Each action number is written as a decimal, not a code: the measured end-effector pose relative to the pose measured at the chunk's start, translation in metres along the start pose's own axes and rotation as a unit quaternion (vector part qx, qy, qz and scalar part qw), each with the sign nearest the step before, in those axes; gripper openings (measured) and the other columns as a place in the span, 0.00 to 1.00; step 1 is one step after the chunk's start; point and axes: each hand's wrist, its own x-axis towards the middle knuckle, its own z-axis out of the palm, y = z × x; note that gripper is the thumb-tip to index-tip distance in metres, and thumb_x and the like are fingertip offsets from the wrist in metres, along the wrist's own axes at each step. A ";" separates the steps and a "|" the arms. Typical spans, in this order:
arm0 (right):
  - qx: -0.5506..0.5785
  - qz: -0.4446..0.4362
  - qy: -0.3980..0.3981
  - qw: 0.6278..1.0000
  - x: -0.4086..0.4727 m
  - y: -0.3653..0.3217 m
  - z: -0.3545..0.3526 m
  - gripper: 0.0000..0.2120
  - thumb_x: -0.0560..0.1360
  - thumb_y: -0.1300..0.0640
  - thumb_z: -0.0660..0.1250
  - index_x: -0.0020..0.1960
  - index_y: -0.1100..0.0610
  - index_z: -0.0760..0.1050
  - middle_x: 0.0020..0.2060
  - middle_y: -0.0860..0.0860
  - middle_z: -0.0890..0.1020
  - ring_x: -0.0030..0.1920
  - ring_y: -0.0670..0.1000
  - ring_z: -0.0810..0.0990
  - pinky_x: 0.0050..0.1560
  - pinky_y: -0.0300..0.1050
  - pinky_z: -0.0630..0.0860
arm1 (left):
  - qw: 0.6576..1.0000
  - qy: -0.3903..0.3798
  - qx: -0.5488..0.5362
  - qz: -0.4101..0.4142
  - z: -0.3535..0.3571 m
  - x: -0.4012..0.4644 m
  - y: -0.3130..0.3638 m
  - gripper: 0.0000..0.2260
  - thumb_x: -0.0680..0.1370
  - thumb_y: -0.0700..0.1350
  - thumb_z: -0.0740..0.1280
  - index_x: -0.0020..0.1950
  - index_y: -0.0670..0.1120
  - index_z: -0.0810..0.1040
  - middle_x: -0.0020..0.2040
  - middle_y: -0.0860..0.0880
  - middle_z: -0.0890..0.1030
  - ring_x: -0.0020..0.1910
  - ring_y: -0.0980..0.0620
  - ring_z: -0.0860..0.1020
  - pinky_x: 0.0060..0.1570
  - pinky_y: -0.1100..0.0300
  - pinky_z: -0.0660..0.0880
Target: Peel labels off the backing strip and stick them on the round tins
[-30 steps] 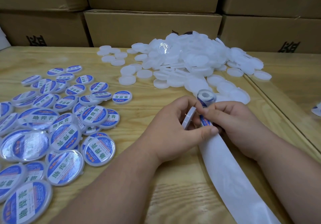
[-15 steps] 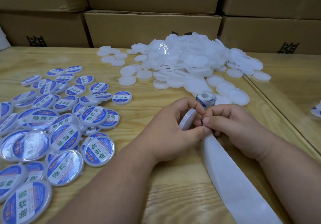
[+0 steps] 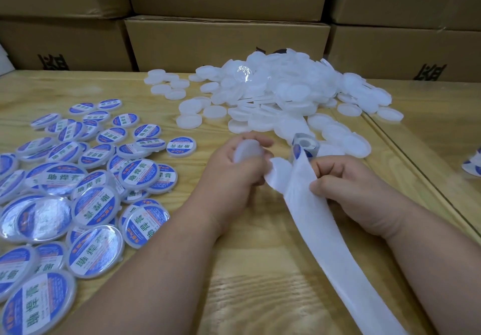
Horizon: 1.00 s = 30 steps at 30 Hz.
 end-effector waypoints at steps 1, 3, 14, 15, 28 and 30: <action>0.009 0.003 0.004 1.000 0.000 0.000 0.000 0.11 0.66 0.62 0.62 0.38 0.72 0.71 0.32 0.58 0.76 0.33 0.54 0.72 0.34 0.44 0.68 | 0.996 0.030 -0.082 -0.019 -0.003 0.003 0.000 0.13 0.65 0.40 0.65 0.44 0.53 0.83 0.36 0.50 0.81 0.35 0.50 0.75 0.36 0.57 0.71; 0.008 -0.004 0.027 1.000 -0.001 0.000 0.002 0.09 0.66 0.61 0.63 0.36 0.68 0.70 0.30 0.57 0.71 0.30 0.53 0.68 0.31 0.45 0.64 | 0.973 0.057 -0.221 -0.043 -0.008 0.008 0.002 0.14 0.66 0.39 0.63 0.49 0.47 0.79 0.36 0.49 0.81 0.32 0.50 0.75 0.34 0.57 0.72; -0.126 -0.315 0.245 0.908 0.008 0.004 0.023 0.15 0.76 0.61 0.70 0.54 0.41 0.78 0.44 0.43 0.81 0.38 0.52 0.79 0.37 0.38 0.74 | 0.987 -0.020 -0.133 -0.088 0.000 0.006 0.000 0.13 0.65 0.39 0.63 0.48 0.45 0.78 0.36 0.46 0.80 0.31 0.49 0.77 0.37 0.56 0.71; -0.151 -0.334 0.246 0.897 0.008 0.002 0.023 0.14 0.76 0.62 0.70 0.54 0.43 0.79 0.45 0.42 0.81 0.39 0.51 0.79 0.38 0.37 0.74 | 0.987 -0.021 -0.131 -0.090 0.000 0.006 0.000 0.13 0.65 0.39 0.63 0.47 0.45 0.78 0.37 0.46 0.81 0.31 0.49 0.77 0.37 0.56 0.71; -0.230 -0.328 0.203 0.893 0.008 0.004 0.019 0.09 0.70 0.70 0.73 0.45 0.58 0.83 0.44 0.50 0.82 0.36 0.49 0.78 0.34 0.41 0.73 | 0.985 -0.006 -0.140 -0.099 0.000 0.006 0.001 0.13 0.65 0.40 0.64 0.48 0.45 0.79 0.36 0.46 0.81 0.31 0.49 0.77 0.37 0.56 0.72; -0.227 -0.320 0.201 0.898 0.008 0.004 0.020 0.09 0.70 0.69 0.72 0.45 0.57 0.83 0.45 0.50 0.82 0.36 0.49 0.78 0.35 0.38 0.73 | 0.983 -0.006 -0.153 -0.103 -0.001 0.007 0.000 0.12 0.66 0.40 0.64 0.48 0.45 0.79 0.38 0.45 0.81 0.32 0.48 0.77 0.37 0.57 0.73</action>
